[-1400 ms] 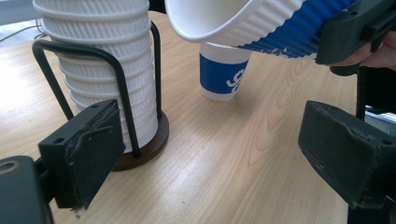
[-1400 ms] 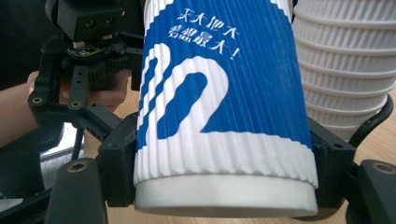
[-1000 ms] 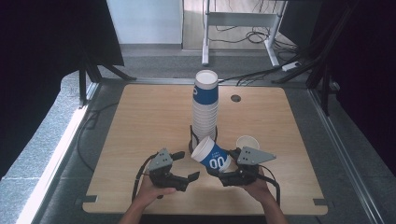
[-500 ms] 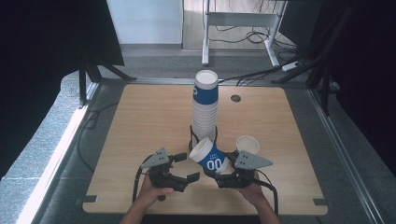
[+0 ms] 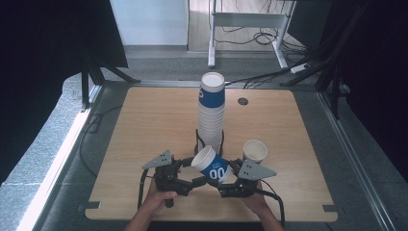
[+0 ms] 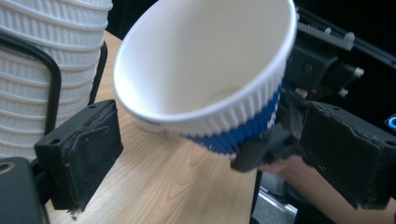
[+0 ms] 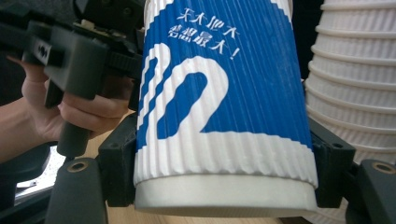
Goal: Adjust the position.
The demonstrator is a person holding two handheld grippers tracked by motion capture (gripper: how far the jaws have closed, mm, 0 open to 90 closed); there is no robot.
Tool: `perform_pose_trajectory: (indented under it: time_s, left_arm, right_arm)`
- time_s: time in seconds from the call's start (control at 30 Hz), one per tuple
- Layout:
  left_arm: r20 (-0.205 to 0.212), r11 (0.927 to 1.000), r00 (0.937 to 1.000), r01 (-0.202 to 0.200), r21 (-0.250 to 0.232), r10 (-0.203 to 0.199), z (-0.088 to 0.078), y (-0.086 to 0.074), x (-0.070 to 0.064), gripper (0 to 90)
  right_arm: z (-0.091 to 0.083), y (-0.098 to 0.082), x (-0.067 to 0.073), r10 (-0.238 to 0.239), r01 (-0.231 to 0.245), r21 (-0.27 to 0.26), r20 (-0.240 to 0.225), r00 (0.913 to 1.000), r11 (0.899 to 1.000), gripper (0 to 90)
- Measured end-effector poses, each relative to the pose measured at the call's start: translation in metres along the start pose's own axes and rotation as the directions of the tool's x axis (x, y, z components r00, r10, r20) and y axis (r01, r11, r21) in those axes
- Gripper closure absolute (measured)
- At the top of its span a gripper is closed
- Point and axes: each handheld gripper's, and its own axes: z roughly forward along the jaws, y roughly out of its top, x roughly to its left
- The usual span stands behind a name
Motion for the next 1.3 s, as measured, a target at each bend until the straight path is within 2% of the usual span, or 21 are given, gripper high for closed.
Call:
perform_pose_trajectory:
  time_s: [0.13,0.3,0.37,0.47,0.8,1.17,1.3]
  left_arm:
    - [0.025,0.9995,0.9993,0.028,-0.015,-0.027,0.002,0.001,0.003,5.6]
    - [0.031,0.9988,0.9986,0.044,-0.019,-0.044,0.007,0.002,0.006,6.3]
    - [0.024,0.9979,0.9981,0.058,-0.029,-0.057,0.008,0.001,0.007,8.9]
    - [0.045,0.9958,0.9956,0.083,-0.038,-0.081,0.009,0.0,0.01,12.5]
    - [0.044,0.998,0.9973,0.06,-0.021,-0.059,0.01,-0.003,0.011,20.0]
    - [0.036,0.9993,0.9989,0.029,-0.022,-0.028,0.01,-0.003,0.009,21.0]
    - [0.014,1.0,0.9999,-0.007,-0.004,0.007,0.009,-0.002,0.006,21.0]
  right_arm:
    - [0.004,-0.003,0.005,-0.016,0.016,-0.015,-0.017,0.9997,1.0,27.6]
    - [0.01,-0.007,0.008,-0.029,0.028,-0.006,-0.033,0.999,1.0,27.6]
    - [0.011,-0.008,0.008,-0.029,0.029,-0.004,-0.038,0.9989,1.0,27.6]
    - [0.013,-0.01,0.008,-0.031,0.031,0.001,-0.04,0.9987,1.0,27.6]
    - [0.016,-0.015,0.007,-0.029,0.03,0.036,-0.041,0.9988,0.999,27.2]
    - [0.016,-0.014,0.007,-0.04,0.043,0.05,-0.042,0.9983,0.998,26.4]
    - [0.017,-0.014,0.008,-0.039,0.042,0.065,-0.048,0.9981,0.997,25.3]
